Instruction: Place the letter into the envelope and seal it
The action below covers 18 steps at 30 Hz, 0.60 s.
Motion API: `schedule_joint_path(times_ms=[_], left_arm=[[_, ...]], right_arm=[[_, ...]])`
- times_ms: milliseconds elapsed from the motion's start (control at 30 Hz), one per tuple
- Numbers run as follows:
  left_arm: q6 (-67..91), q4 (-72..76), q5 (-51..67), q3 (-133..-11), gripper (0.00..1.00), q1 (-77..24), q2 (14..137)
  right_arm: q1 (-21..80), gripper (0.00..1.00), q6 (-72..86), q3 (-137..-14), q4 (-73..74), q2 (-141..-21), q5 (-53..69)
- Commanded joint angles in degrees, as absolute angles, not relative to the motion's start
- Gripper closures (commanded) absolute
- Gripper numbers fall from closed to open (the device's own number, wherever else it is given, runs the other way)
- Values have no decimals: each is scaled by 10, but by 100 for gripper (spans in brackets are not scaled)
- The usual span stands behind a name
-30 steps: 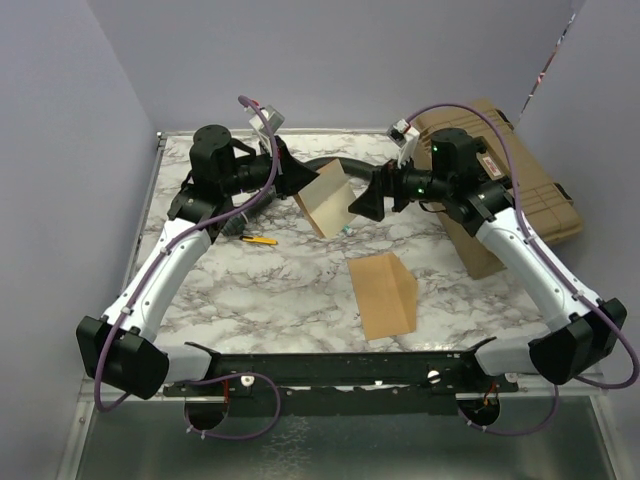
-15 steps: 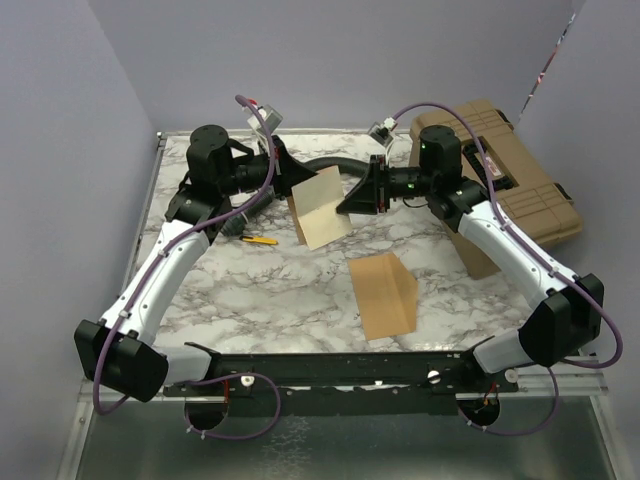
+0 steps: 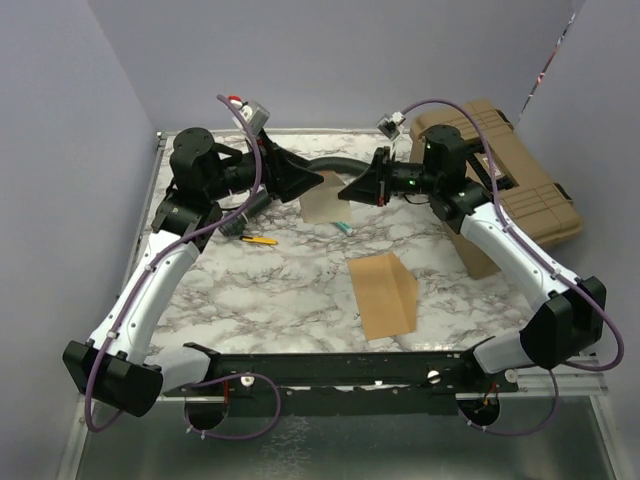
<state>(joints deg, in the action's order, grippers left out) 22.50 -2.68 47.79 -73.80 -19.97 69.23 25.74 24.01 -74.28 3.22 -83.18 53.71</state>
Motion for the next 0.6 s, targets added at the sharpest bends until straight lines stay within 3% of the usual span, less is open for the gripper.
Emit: schedule_joint_path(times_ms=[0, 100, 300, 433, 567], left_arm=[[183, -57, 388, -777, 20, -194, 654], [171, -57, 345, -793, 7, -193, 639], [249, -34, 216, -815, 3, -194, 655], [285, -26, 279, -835, 1, -194, 697], [294, -18, 436, -837, 1, -194, 730]], right_arm=[[253, 100, 140, -759, 73, -776, 401], [253, 100, 71, -763, 87, -748, 345], [253, 100, -70, -789, 121, -729, 331], [253, 100, -124, -793, 144, -720, 367], [253, 100, -142, -804, 166, -713, 413]])
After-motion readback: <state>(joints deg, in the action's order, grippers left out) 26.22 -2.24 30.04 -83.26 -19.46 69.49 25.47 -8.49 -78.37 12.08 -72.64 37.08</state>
